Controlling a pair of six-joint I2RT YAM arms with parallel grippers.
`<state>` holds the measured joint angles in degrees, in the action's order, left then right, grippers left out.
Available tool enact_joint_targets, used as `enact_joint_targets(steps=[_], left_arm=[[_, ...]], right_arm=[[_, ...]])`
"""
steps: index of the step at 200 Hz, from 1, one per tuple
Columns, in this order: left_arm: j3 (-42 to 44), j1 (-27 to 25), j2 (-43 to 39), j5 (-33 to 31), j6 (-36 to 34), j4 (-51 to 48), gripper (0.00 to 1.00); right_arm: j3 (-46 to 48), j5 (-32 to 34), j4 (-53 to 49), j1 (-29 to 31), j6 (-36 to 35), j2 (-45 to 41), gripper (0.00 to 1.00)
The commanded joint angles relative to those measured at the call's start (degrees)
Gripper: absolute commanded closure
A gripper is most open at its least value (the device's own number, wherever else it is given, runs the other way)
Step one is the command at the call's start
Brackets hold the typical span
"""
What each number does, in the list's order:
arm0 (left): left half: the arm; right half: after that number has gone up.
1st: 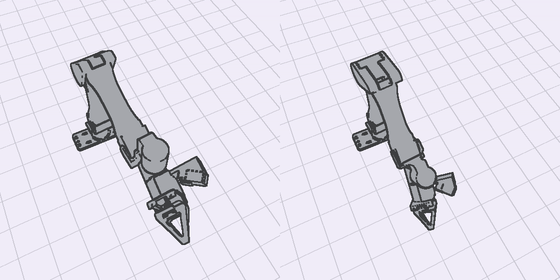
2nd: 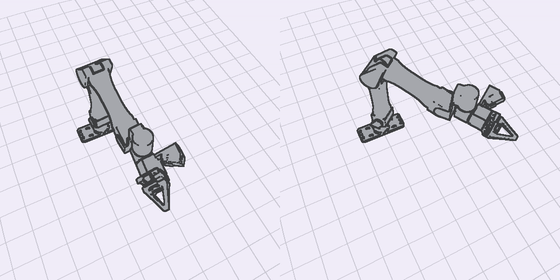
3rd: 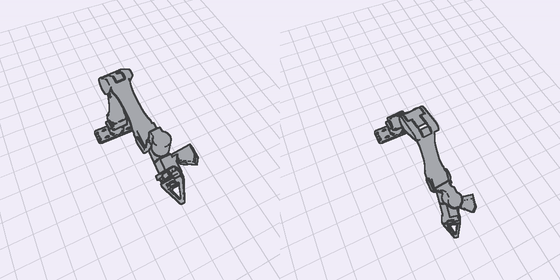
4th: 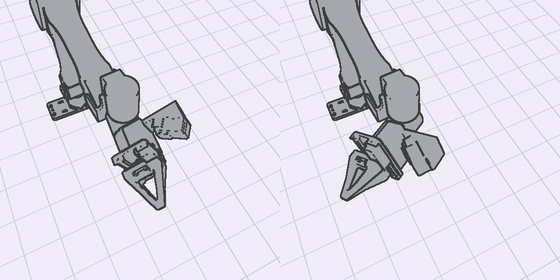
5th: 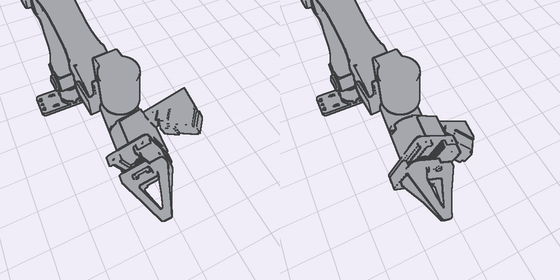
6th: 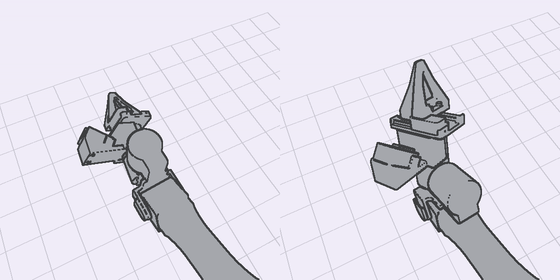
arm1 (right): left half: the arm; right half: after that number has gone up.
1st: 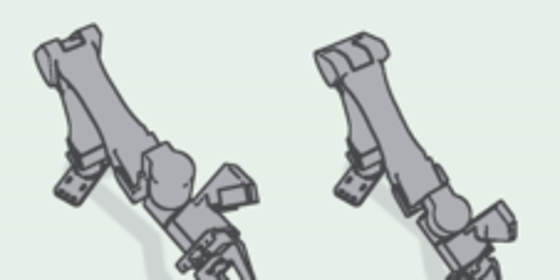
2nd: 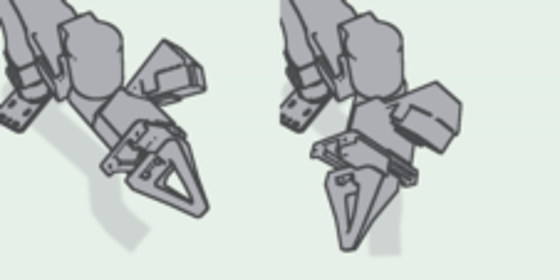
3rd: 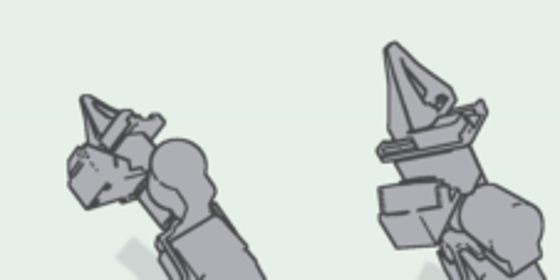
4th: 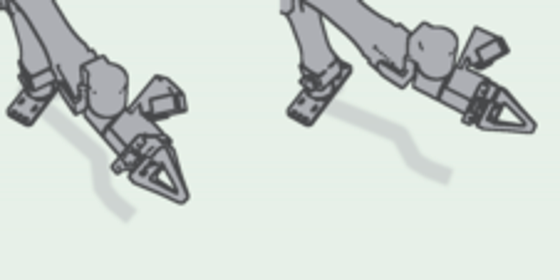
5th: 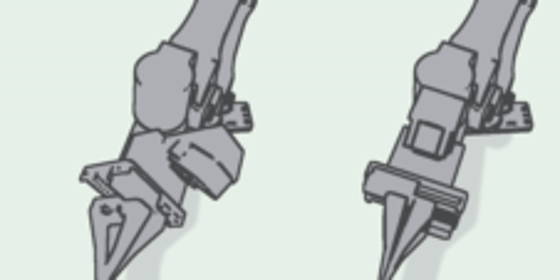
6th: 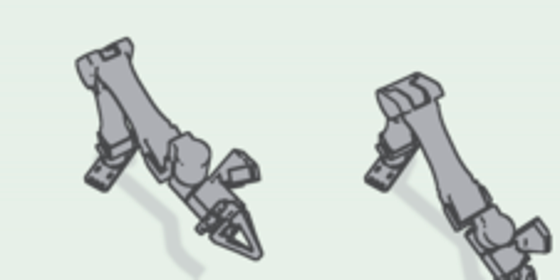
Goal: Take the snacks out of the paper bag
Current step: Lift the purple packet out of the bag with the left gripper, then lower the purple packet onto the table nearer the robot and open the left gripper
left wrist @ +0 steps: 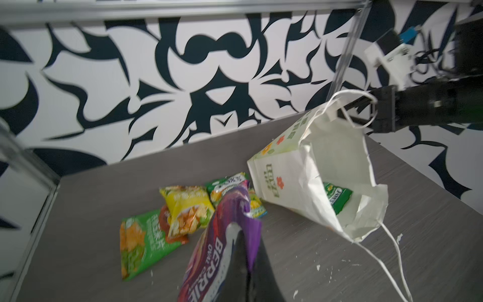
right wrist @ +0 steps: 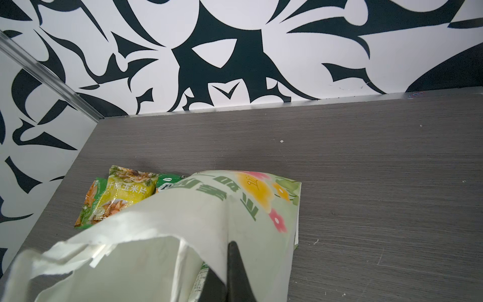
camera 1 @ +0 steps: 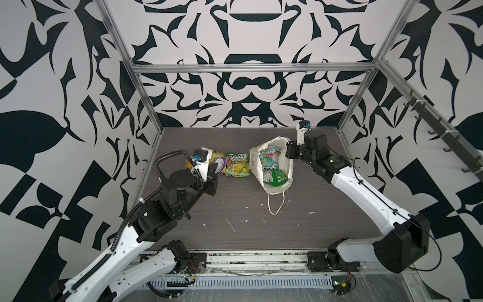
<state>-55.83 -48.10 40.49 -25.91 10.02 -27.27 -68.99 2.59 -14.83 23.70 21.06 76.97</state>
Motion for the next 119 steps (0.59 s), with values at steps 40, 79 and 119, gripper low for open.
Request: enact_joint_targets(steps=[40,79,119], left_arm=[[12.7,4.1,4.5,1.0,16.7,2.0,1.00],[17.3,13.7,9.2,11.2,23.3,6.5,1.00],[18.7,25.8,12.1,17.8,24.0,3.7,1.00]], right_arm=[[0.3,0.4,4.0,-0.2,0.2,-0.4,1.00],[1.1,1.1,4.3,-0.2,0.2,-0.9,1.00],[1.2,1.2,4.4,-0.2,0.1,-0.7,1.00]])
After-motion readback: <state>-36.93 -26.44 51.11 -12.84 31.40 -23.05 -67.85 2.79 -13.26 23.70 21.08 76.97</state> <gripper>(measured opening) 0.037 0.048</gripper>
